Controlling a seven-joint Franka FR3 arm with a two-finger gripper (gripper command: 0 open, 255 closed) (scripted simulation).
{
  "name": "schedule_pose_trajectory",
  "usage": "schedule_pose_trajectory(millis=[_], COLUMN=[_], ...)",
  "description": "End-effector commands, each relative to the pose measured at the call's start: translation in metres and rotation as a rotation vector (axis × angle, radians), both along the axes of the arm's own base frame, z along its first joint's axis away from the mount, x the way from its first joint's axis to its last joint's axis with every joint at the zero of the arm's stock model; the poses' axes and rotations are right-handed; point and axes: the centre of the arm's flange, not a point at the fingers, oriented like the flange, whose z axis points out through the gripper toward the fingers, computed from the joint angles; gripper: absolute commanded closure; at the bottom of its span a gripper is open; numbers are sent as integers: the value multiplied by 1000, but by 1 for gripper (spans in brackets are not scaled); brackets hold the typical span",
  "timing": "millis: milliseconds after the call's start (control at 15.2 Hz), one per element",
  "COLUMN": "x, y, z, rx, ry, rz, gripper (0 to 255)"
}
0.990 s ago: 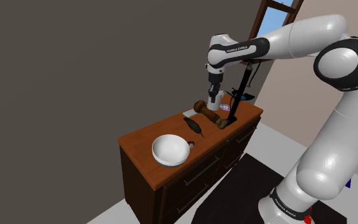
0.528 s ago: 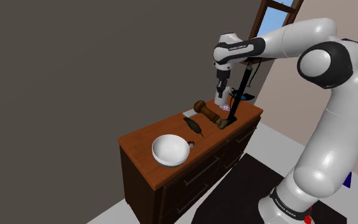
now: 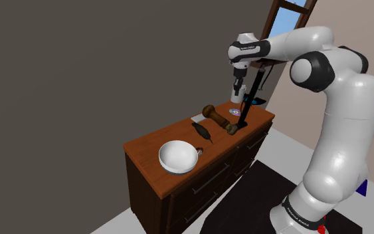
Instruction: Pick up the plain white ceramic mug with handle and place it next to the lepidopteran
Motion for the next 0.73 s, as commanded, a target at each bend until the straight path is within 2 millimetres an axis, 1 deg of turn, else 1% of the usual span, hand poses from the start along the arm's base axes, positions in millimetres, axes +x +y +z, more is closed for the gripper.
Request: schedule_pose_trajectory(millis=[0, 330, 396, 660], x=[-1, 5, 7, 7], y=[-31, -96, -113, -113], z=[-9, -9, -9, -30], rx=[9, 9, 9, 9], ry=[19, 19, 19, 19], rz=[-6, -6, -6, -6], gripper=[255, 255, 255, 255])
